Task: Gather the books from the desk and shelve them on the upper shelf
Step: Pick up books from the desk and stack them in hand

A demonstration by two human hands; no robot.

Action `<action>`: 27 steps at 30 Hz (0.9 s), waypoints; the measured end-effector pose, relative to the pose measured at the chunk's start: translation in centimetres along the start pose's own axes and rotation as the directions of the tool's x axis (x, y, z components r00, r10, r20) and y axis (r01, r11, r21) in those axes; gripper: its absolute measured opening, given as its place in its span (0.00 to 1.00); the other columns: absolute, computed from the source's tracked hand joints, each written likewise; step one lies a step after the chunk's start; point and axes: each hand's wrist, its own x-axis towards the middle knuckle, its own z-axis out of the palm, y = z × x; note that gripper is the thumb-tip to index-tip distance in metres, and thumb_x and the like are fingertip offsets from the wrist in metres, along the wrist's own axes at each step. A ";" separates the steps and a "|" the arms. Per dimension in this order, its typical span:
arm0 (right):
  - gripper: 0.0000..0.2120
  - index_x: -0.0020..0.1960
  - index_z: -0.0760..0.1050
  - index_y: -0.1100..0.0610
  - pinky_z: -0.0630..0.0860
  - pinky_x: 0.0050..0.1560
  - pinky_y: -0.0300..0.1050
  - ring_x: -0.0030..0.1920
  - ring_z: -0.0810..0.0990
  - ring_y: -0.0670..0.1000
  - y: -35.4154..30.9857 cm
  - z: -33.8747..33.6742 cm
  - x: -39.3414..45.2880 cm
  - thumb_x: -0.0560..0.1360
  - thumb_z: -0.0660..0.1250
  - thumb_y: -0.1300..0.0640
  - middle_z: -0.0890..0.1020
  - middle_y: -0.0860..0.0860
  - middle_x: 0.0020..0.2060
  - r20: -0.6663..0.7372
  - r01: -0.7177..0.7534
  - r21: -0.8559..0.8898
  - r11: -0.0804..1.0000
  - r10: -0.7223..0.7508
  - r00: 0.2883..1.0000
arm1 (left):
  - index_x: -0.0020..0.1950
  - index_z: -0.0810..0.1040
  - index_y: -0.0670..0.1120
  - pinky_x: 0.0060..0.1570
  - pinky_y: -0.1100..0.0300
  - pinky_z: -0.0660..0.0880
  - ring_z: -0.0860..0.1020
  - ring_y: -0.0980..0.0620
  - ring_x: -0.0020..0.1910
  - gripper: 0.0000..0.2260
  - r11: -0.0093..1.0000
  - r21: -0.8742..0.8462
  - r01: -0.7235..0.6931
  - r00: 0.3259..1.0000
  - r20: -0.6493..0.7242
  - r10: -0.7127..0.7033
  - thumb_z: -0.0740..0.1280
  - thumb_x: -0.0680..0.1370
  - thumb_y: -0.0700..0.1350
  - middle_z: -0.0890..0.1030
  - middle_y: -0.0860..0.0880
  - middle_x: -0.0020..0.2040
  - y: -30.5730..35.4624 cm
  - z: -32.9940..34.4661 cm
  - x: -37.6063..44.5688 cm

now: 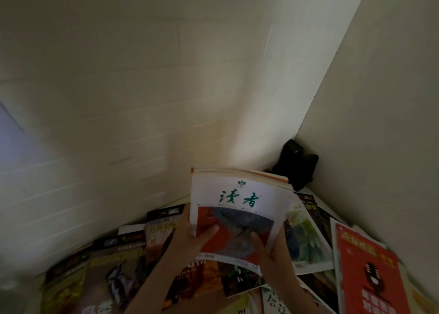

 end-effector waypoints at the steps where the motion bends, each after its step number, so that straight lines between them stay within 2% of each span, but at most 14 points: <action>1: 0.26 0.70 0.58 0.41 0.81 0.52 0.44 0.59 0.78 0.43 0.1 0.3 0.2 0.77 0.64 0.54 0.76 0.45 0.60 -0.021 -0.009 -0.014 1.000 0.009 1.000 | 0.66 0.69 0.51 0.43 0.66 0.79 0.81 0.58 0.52 0.24 1.000 0.026 -0.007 1.000 0.000 0.007 0.71 0.74 0.37 0.81 0.52 0.56 0.1 0.1 0.1; 3: 0.21 0.66 0.61 0.42 0.82 0.49 0.44 0.56 0.79 0.44 -0.7 0.6 1.2 0.78 0.64 0.55 0.76 0.44 0.56 -0.066 -0.032 -0.068 0.997 0.027 0.997 | 0.67 0.69 0.52 0.43 0.67 0.78 0.81 0.57 0.52 0.23 0.993 0.115 -0.002 0.999 -0.044 0.008 0.71 0.74 0.41 0.80 0.54 0.56 0.3 0.1 0.8; 5: 0.19 0.64 0.60 0.48 0.83 0.47 0.47 0.53 0.80 0.48 -1.5 0.8 2.8 0.78 0.65 0.54 0.76 0.45 0.52 -0.027 -0.111 -0.177 0.978 0.108 0.994 | 0.64 0.69 0.50 0.40 0.66 0.78 0.80 0.56 0.48 0.21 0.979 0.159 0.128 0.986 -0.125 -0.109 0.72 0.74 0.44 0.80 0.52 0.53 0.2 -0.4 1.7; 8: 0.17 0.60 0.63 0.52 0.81 0.45 0.44 0.49 0.79 0.50 -0.8 1.1 4.3 0.77 0.67 0.50 0.76 0.48 0.49 0.000 -0.344 -0.374 0.861 0.371 0.929 | 0.58 0.75 0.42 0.45 0.49 0.81 0.82 0.45 0.46 0.16 0.910 0.151 0.386 0.918 -0.158 -0.363 0.73 0.73 0.43 0.82 0.42 0.51 -1.1 -1.0 2.6; 9: 0.17 0.59 0.65 0.53 0.80 0.47 0.45 0.51 0.79 0.51 -0.2 1.4 4.3 0.77 0.67 0.49 0.77 0.49 0.51 0.001 -0.393 -0.432 0.812 0.437 0.900 | 0.55 0.77 0.40 0.46 0.49 0.80 0.82 0.43 0.47 0.13 0.870 0.191 0.454 0.889 -0.163 -0.428 0.73 0.74 0.42 0.82 0.40 0.50 -1.7 -1.0 2.5; 12: 0.19 0.62 0.71 0.56 0.77 0.55 0.45 0.57 0.79 0.53 2.0 1.9 3.8 0.76 0.67 0.47 0.79 0.51 0.56 0.048 -0.323 -0.593 0.738 0.433 0.900 | 0.53 0.77 0.37 0.45 0.49 0.79 0.80 0.40 0.47 0.13 0.780 0.214 0.587 0.806 -0.240 -0.541 0.73 0.72 0.41 0.81 0.37 0.49 -4.5 -0.9 1.5; 14: 0.15 0.56 0.78 0.57 0.79 0.51 0.43 0.51 0.81 0.51 2.0 1.3 3.4 0.77 0.65 0.47 0.82 0.52 0.50 0.061 -0.250 -0.622 0.742 0.365 0.929 | 0.55 0.75 0.39 0.49 0.45 0.79 0.79 0.40 0.49 0.23 0.743 0.277 0.609 0.790 -0.299 -0.536 0.75 0.66 0.50 0.80 0.38 0.52 -7.8 -1.5 1.6; 16: 0.16 0.47 0.82 0.58 0.80 0.41 0.40 0.39 0.82 0.48 2.1 -0.7 3.3 0.78 0.63 0.46 0.84 0.51 0.40 0.023 -0.190 -0.660 0.727 0.272 0.962 | 0.62 0.70 0.44 0.58 0.40 0.74 0.75 0.37 0.58 0.36 0.655 0.439 0.615 0.787 -0.389 -0.479 0.72 0.60 0.59 0.75 0.38 0.61 -10.1 -1.4 2.2; 17: 0.17 0.44 0.82 0.58 0.78 0.37 0.38 0.36 0.81 0.47 2.1 -2.2 3.3 0.78 0.62 0.47 0.83 0.50 0.37 -0.005 -0.177 -0.689 0.703 0.240 0.971 | 0.67 0.66 0.44 0.64 0.40 0.69 0.70 0.35 0.64 0.37 0.615 0.518 0.595 0.803 -0.418 -0.425 0.72 0.63 0.58 0.71 0.37 0.65 -8.6 -0.1 1.8; 18: 0.16 0.42 0.81 0.58 0.75 0.37 0.38 0.36 0.79 0.46 2.5 -4.0 3.5 0.79 0.62 0.48 0.82 0.49 0.37 -0.032 -0.182 -0.708 0.682 0.226 0.974 | 0.71 0.63 0.44 0.68 0.41 0.64 0.65 0.35 0.68 0.36 0.624 0.574 0.531 0.845 -0.420 -0.332 0.72 0.68 0.53 0.66 0.37 0.69 -6.5 1.8 1.3; 20: 0.13 0.38 0.76 0.55 0.73 0.38 0.42 0.34 0.74 0.45 3.4 -8.2 3.6 0.79 0.62 0.53 0.78 0.46 0.34 -0.083 -0.242 -0.728 0.641 0.268 0.960 | 0.71 0.64 0.44 0.69 0.46 0.58 0.58 0.38 0.70 0.30 0.700 0.646 0.306 0.937 -0.336 -0.100 0.72 0.73 0.44 0.60 0.38 0.70 -2.3 6.3 0.5; 22: 0.10 0.41 0.77 0.57 0.75 0.41 0.46 0.38 0.77 0.48 4.9 -13.0 3.2 0.79 0.61 0.56 0.80 0.51 0.38 -0.172 -0.335 -0.727 0.600 0.313 0.934 | 0.69 0.67 0.46 0.68 0.53 0.60 0.60 0.43 0.70 0.25 0.745 0.660 0.093 0.982 -0.182 0.039 0.71 0.74 0.41 0.62 0.43 0.68 -1.0 11.0 0.7; 24: 0.09 0.50 0.78 0.57 0.78 0.46 0.47 0.45 0.80 0.51 6.8 -17.9 2.3 0.77 0.63 0.53 0.82 0.53 0.46 -0.310 -0.415 -0.699 0.582 0.277 0.910 | 0.68 0.67 0.47 0.65 0.59 0.66 0.67 0.48 0.67 0.22 0.805 0.593 0.035 0.998 0.017 -0.056 0.69 0.75 0.41 0.65 0.49 0.64 -1.3 15.6 1.3; 27: 0.12 0.55 0.75 0.55 0.79 0.40 0.48 0.41 0.80 0.51 9.4 -24.7 0.4 0.76 0.65 0.50 0.81 0.54 0.48 -0.448 -0.538 -0.666 0.517 0.300 0.842 | 0.68 0.66 0.47 0.61 0.56 0.72 0.72 0.50 0.62 0.21 0.826 0.541 0.157 0.906 0.253 -0.338 0.66 0.77 0.45 0.68 0.48 0.65 -2.0 21.7 1.3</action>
